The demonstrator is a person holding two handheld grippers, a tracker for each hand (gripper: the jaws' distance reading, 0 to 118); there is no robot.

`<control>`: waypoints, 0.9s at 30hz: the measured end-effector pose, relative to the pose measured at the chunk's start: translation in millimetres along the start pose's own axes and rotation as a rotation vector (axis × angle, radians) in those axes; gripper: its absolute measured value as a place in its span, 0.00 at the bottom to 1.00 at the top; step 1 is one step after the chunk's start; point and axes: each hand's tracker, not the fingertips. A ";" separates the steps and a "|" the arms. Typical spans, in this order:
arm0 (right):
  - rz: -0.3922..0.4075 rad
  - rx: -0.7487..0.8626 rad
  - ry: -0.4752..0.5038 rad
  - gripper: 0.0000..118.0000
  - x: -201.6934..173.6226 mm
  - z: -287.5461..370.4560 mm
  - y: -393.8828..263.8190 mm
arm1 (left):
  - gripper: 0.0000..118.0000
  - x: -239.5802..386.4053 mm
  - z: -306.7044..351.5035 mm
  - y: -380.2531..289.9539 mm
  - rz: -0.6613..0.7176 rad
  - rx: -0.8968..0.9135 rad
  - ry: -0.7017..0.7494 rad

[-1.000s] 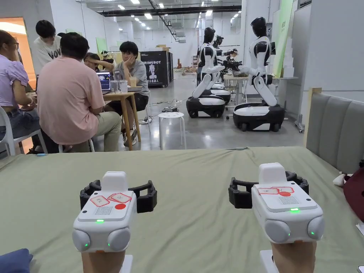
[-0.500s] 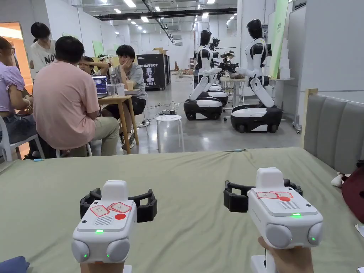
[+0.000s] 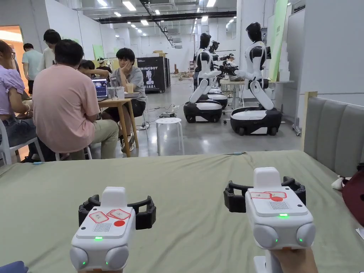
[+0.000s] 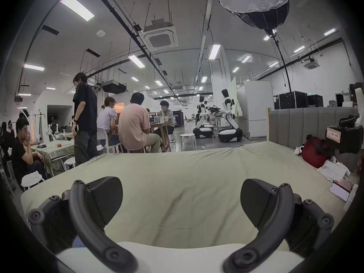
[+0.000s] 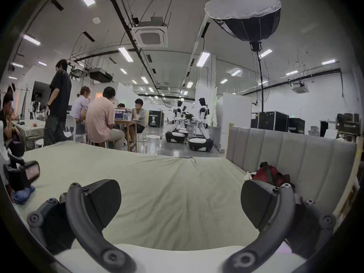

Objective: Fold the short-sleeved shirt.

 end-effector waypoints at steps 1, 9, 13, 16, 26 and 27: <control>-0.034 0.006 0.035 1.00 1.7 1.4 1.1 | 1.00 0.0 -0.1 -0.2 0.000 -0.001 0.000; -0.045 -0.054 -0.014 1.00 5.6 -0.9 6.5 | 1.00 1.0 -0.9 0.7 -0.009 0.000 0.002; 0.002 -0.132 -0.015 1.00 -1.8 -5.3 8.7 | 1.00 2.3 -3.4 -0.3 0.002 -0.018 0.002; 0.000 -0.100 0.018 1.00 -4.8 0.0 3.8 | 1.00 3.6 -3.0 0.0 0.015 -0.019 0.005; -0.083 -0.096 0.083 1.00 0.5 2.4 5.7 | 1.00 1.6 -3.4 -1.6 0.002 -0.024 0.009; -0.077 -0.097 0.074 1.00 -0.1 2.2 5.8 | 1.00 0.8 -3.6 -1.4 0.004 -0.025 0.011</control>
